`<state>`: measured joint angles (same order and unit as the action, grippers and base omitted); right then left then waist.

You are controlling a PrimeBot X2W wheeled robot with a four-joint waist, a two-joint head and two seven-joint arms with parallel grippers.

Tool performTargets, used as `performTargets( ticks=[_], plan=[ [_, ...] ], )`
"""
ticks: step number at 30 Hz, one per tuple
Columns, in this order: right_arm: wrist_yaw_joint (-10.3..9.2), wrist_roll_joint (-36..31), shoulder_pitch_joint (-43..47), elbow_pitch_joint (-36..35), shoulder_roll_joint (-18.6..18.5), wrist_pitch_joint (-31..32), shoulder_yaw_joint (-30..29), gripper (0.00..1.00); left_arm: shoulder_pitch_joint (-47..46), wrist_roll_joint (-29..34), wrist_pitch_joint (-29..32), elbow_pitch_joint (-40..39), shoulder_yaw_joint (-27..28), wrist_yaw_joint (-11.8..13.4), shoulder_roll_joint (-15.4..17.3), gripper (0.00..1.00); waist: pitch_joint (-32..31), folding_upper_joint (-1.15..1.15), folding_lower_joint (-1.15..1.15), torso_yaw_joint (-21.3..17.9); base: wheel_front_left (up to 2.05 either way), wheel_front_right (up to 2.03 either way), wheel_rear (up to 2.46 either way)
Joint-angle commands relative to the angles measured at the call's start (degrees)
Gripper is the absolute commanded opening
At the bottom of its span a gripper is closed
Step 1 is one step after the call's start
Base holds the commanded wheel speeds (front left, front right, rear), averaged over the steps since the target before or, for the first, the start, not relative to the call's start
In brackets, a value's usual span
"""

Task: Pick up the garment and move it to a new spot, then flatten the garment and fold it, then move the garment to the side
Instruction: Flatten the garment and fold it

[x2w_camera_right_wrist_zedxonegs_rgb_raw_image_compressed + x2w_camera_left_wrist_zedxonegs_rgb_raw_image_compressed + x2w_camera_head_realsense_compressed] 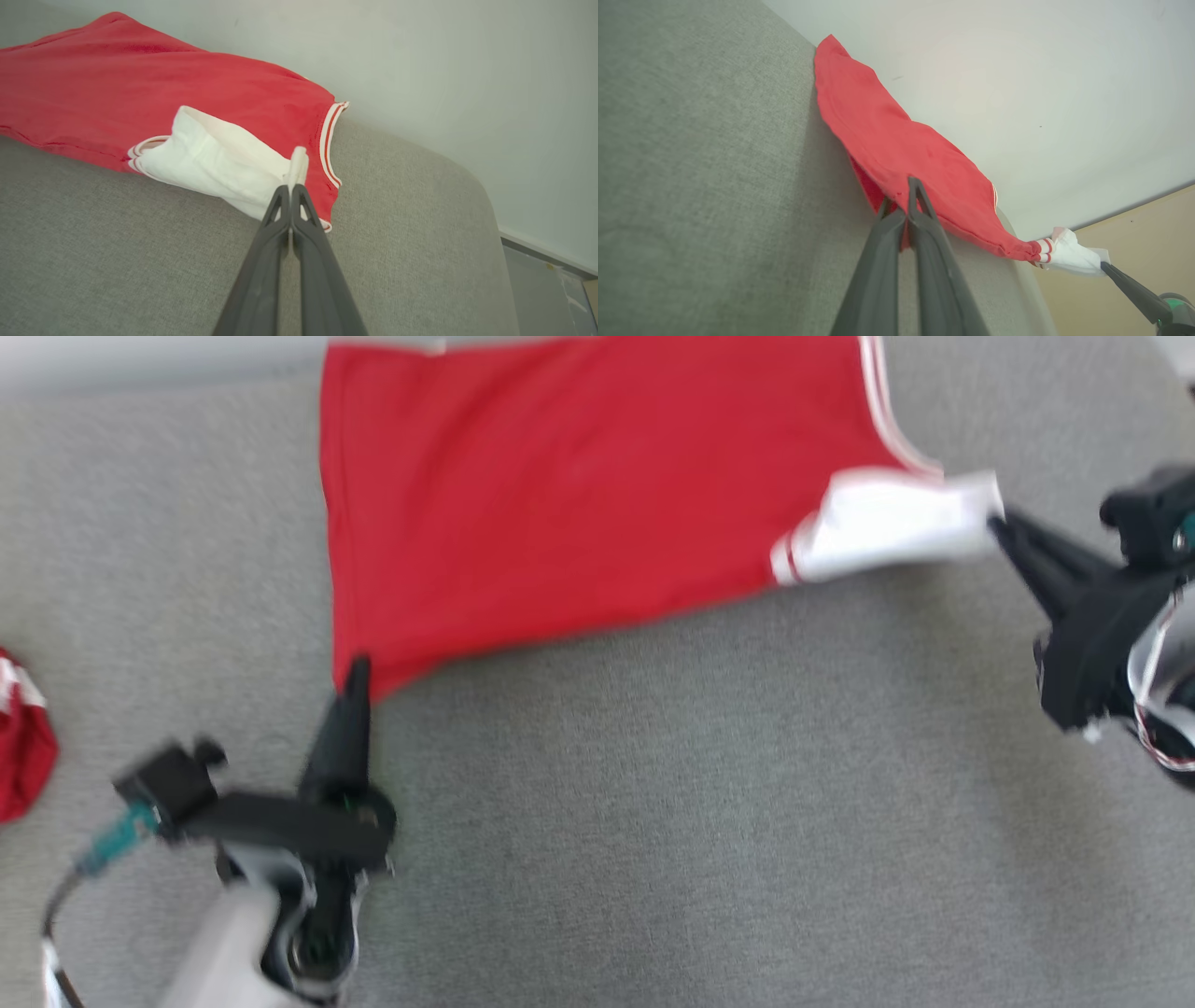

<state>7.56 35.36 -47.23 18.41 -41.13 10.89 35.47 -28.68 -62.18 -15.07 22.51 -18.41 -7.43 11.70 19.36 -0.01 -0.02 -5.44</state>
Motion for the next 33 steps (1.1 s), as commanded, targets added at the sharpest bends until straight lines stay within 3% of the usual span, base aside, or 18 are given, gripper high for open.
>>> performTargets(
  ticks=[1,7,11,24,29,33],
  plan=[
    [-0.15,1.0,2.1,-0.4,-0.8,1.7,-0.6,0.00,2.4,0.2,-0.1,-0.3,0.2,0.0,-0.4,0.00,-4.5,0.01,0.02,1.1,0.00,0.00,0.00],
    [-0.15,6.6,11.5,-5.3,-2.4,13.8,-3.9,0.00,10.3,1.4,-0.1,-1.2,2.0,0.0,-1.5,0.00,-7.7,0.01,0.02,2.0,0.00,0.00,0.00],
    [-0.15,8.6,20.7,-11.3,-4.2,23.4,-9.2,0.00,14.7,3.9,-0.1,-1.4,1.6,0.0,-1.6,0.00,-9.1,0.01,0.02,2.7,0.00,0.00,0.00],
    [-0.15,13.1,43.3,-23.2,1.1,44.7,-22.8,0.00,22.3,12.7,0.1,-0.8,2.5,4.3,0.0,0.00,-11.4,0.01,0.02,3.1,0.00,0.00,0.00],
    [-0.15,11.0,47.3,-28.2,3.5,47.5,-25.6,0.00,24.3,14.5,2.0,-1.0,0.8,5.3,1.5,0.00,-11.7,0.01,0.02,3.0,0.00,0.00,0.00],
    [-0.15,8.3,45.4,-31.6,3.4,43.3,-24.4,0.00,25.1,15.1,3.7,-2.5,-0.4,5.6,2.2,0.00,-11.4,0.01,0.02,3.2,0.00,0.00,0.00]
  ],
)
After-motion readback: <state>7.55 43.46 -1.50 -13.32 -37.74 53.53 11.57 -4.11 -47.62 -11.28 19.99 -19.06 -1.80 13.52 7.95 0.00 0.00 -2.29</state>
